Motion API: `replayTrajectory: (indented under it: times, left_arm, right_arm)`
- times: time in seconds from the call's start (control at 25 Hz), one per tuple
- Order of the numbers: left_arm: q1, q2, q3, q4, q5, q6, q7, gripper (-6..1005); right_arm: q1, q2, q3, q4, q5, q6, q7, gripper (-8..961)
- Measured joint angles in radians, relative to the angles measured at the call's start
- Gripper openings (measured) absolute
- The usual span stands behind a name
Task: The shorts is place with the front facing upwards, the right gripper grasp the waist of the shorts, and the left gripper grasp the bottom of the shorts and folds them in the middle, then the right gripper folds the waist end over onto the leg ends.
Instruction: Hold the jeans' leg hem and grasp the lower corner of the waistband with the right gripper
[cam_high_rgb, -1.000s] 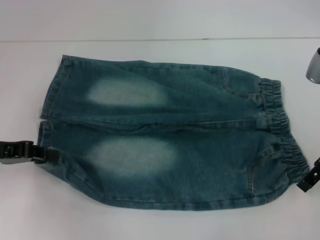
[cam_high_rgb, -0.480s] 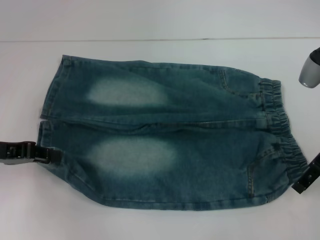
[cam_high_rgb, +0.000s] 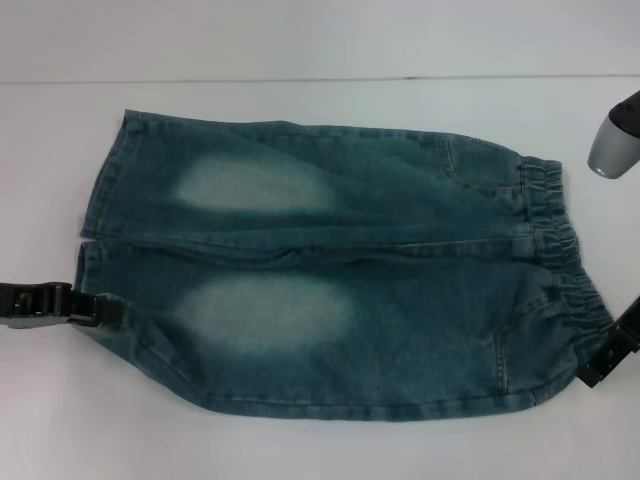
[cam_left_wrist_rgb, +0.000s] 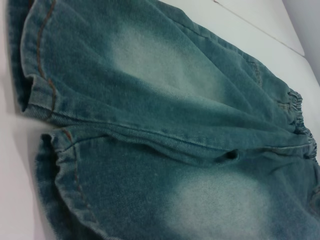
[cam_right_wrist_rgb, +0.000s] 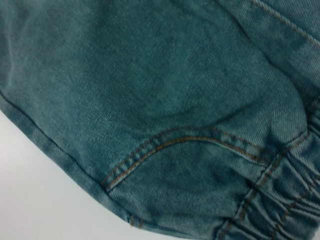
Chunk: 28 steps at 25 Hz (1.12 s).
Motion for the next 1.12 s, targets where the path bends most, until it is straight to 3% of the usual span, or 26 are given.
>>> replayTrajectory:
  times: [1.12]
  left_arm:
    - [-0.004,0.004,0.006,-0.001,0.000,-0.007,0.000,27]
  right_arm:
    - [0.011,-0.029,0.058,-0.022,0.126,-0.078,-0.080,939]
